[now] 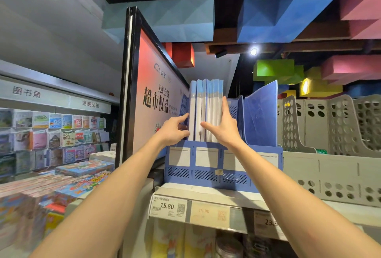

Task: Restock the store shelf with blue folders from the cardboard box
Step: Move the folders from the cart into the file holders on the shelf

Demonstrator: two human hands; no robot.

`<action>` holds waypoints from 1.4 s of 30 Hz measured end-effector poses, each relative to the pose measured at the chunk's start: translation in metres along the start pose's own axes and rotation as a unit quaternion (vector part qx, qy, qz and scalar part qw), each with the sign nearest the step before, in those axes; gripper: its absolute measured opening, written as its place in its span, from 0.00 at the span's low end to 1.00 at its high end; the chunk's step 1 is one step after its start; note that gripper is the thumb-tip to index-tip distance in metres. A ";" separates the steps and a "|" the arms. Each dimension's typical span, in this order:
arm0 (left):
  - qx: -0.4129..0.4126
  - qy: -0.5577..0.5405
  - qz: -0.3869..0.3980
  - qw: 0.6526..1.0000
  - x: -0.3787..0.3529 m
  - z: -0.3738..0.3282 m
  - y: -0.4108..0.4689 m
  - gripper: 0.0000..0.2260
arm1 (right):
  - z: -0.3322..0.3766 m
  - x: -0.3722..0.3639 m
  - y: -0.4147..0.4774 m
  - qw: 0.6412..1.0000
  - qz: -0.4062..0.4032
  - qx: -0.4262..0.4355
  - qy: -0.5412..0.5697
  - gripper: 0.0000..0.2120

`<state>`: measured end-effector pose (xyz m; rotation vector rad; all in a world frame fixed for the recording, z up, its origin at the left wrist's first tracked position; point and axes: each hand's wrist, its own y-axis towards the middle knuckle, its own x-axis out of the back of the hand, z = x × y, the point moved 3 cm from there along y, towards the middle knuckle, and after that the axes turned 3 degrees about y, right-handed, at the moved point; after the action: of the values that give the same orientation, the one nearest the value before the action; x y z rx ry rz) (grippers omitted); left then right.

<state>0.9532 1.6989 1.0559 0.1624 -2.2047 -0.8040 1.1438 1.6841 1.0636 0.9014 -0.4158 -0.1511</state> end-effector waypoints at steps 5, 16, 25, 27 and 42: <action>-0.004 0.024 -0.013 1.000 0.006 -0.014 -0.014 0.30 | -0.003 0.015 -0.020 0.999 -0.007 -0.039 -0.016 0.35; -0.065 0.012 -0.184 0.981 0.012 -0.085 -0.115 0.15 | 0.028 0.043 -0.100 0.997 -0.054 0.004 0.060 0.13; -0.032 0.032 -0.239 0.970 0.020 -0.100 -0.259 0.08 | 0.068 -0.003 -0.201 0.981 0.012 0.017 0.191 0.05; -0.012 0.027 -0.246 0.969 0.028 -0.097 -0.290 0.07 | 0.080 -0.013 -0.222 0.975 0.032 0.013 0.221 0.06; 0.231 0.099 -0.312 0.916 0.098 0.020 -0.571 0.05 | 0.176 -0.190 -0.443 0.887 0.265 -0.063 0.373 0.03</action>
<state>0.7947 1.2218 0.7676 1.1744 -2.1174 -0.5321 0.9188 1.3398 0.7569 0.6249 0.0830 0.6560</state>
